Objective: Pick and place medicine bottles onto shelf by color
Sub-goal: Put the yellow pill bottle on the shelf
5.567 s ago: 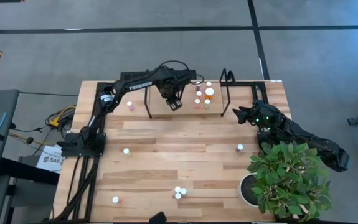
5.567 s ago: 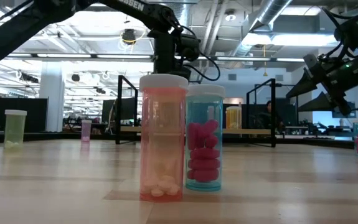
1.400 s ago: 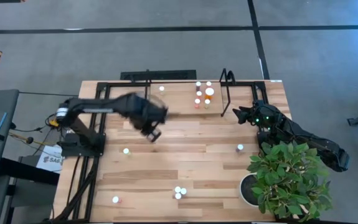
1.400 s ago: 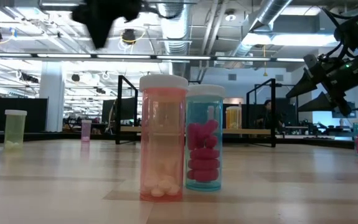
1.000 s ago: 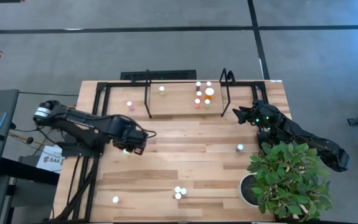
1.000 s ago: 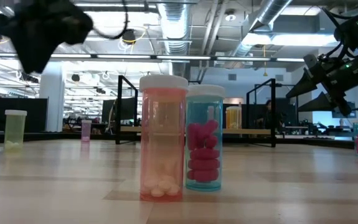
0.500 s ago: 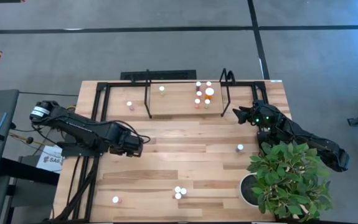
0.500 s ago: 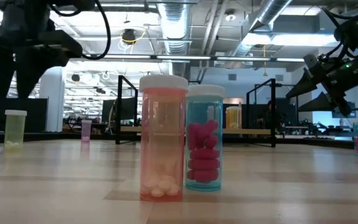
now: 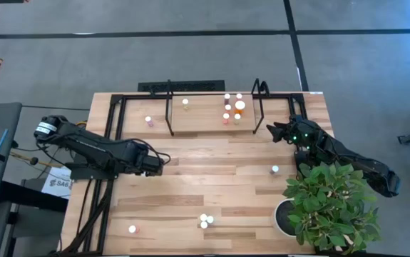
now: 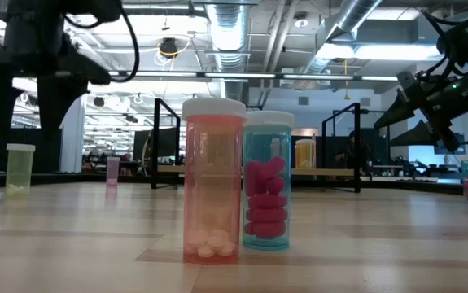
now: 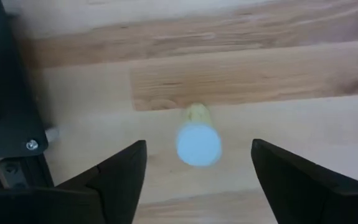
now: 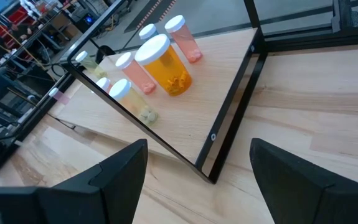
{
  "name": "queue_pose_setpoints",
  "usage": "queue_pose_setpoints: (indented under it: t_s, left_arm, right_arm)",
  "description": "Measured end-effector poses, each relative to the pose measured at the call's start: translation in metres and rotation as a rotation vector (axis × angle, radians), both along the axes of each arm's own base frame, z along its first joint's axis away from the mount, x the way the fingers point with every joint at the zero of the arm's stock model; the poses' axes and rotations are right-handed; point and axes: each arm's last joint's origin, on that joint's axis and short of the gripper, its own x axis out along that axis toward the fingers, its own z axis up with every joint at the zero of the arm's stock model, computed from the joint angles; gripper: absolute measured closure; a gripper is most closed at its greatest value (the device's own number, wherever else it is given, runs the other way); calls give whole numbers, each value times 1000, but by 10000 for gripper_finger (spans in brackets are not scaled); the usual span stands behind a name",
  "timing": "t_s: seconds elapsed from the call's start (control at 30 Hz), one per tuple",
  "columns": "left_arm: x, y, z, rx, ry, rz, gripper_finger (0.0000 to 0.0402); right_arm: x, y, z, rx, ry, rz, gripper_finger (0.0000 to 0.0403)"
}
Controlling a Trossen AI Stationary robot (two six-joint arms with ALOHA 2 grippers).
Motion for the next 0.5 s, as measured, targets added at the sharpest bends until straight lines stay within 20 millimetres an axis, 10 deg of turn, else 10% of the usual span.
queue_pose_setpoints:
  t_s: [0.5]
  left_arm:
    - [-8,2,-40,-28,-39,81,122]
  right_arm:
    - [0,0,0,0,0,0,97]
